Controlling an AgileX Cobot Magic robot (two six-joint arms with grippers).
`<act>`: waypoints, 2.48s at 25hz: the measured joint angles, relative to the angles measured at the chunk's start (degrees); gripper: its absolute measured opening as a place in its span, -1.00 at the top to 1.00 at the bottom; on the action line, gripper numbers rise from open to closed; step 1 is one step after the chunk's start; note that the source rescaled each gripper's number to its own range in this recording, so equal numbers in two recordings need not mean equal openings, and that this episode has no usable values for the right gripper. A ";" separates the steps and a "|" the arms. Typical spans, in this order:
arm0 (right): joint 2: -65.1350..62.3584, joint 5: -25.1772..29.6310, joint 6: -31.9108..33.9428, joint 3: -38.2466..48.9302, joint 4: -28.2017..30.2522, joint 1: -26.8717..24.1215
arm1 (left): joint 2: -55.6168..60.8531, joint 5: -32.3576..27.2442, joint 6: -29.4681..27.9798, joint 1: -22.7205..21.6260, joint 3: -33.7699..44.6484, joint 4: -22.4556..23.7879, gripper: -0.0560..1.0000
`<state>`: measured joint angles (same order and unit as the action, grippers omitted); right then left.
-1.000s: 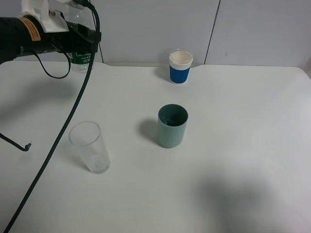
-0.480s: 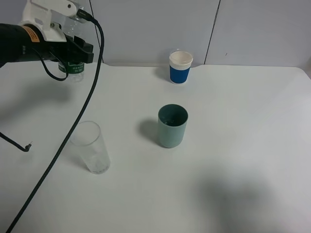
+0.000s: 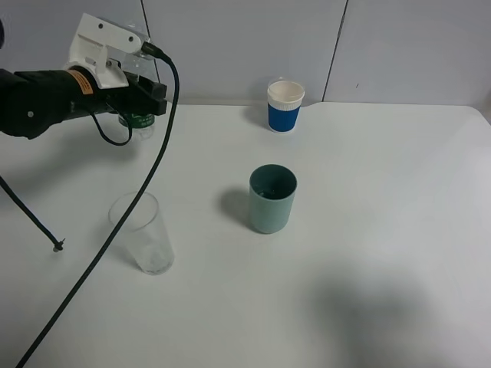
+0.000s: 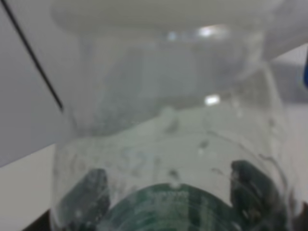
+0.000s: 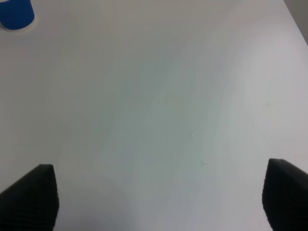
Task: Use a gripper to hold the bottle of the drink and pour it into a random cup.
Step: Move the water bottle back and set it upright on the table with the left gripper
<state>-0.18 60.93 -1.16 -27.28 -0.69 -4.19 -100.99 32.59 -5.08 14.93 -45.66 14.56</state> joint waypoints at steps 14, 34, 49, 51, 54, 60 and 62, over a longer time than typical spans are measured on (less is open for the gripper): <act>0.00 0.00 0.00 0.00 0.00 0.00 | -8.61 21.17 -10.30 -6.45 1.01 18.06 0.78; 0.00 0.00 0.00 0.00 0.00 0.00 | -19.28 31.83 -0.45 -8.98 0.96 24.65 0.78; 0.00 0.00 0.00 0.00 0.00 0.00 | -22.28 36.35 -2.12 -8.98 0.91 24.88 0.78; 0.00 0.00 0.00 0.00 0.00 0.00 | -22.45 36.35 -2.15 -8.98 0.91 24.88 0.78; 0.00 0.00 0.00 0.00 0.00 0.00 | -22.45 36.35 -2.15 -8.98 0.91 24.88 0.78; 0.00 0.00 0.00 0.00 0.00 0.00 | -22.62 36.35 -2.15 -8.98 0.91 25.19 0.78; 0.00 0.00 0.00 0.00 0.00 0.00 | -22.62 36.35 -2.15 -8.98 0.91 25.30 0.78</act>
<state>-0.18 60.93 -1.16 -27.28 -0.69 -4.19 -123.62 68.94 -7.23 5.95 -44.74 39.85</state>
